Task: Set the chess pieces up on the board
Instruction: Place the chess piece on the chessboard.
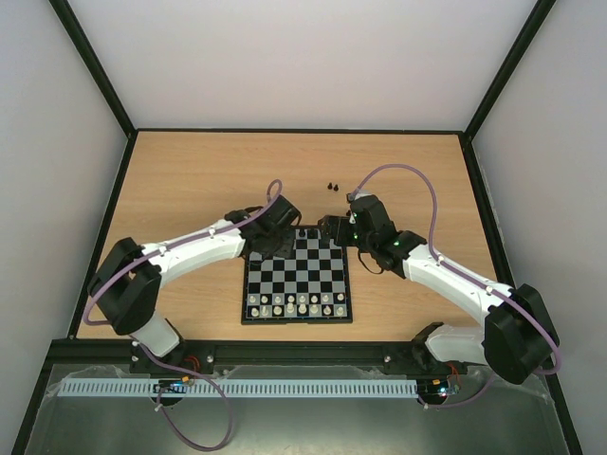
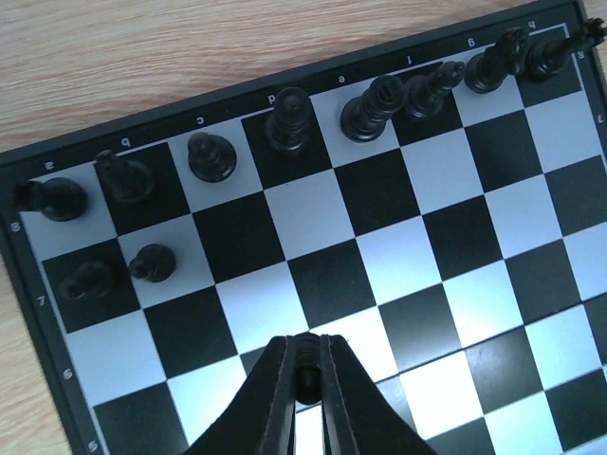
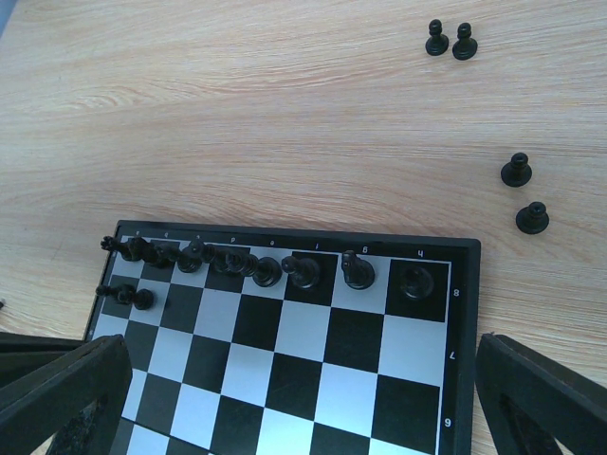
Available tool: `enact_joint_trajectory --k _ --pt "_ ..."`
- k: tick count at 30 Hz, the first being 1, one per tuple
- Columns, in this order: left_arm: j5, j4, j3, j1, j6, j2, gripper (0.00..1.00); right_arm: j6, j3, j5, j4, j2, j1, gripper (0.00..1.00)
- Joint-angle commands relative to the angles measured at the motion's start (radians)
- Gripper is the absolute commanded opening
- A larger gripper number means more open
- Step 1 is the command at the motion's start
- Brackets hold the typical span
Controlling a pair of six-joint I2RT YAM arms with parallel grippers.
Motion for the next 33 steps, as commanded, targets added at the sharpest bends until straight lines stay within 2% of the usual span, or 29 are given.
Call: enact_joint_trajectory --k 1,8,28,33 --pt "-0.019 0.056 0.002 -0.005 -0.016 0.054 0.07 -0.003 0.005 0.004 -0.016 0.004 -0.002 1.0" --pt "-0.026 0.09 0.002 0.022 -0.006 0.125 0.08 -0.005 0.007 0.006 -0.019 0.004 -0.001 1.0" --pt "-0.01 0.147 -0.008 0.085 0.024 0.194 0.08 -0.007 0.008 0.008 -0.019 0.008 -0.002 1.0" --pt "-0.012 0.151 -0.013 0.089 0.025 0.198 0.12 -0.008 0.009 0.008 -0.02 0.011 -0.001 1.0"
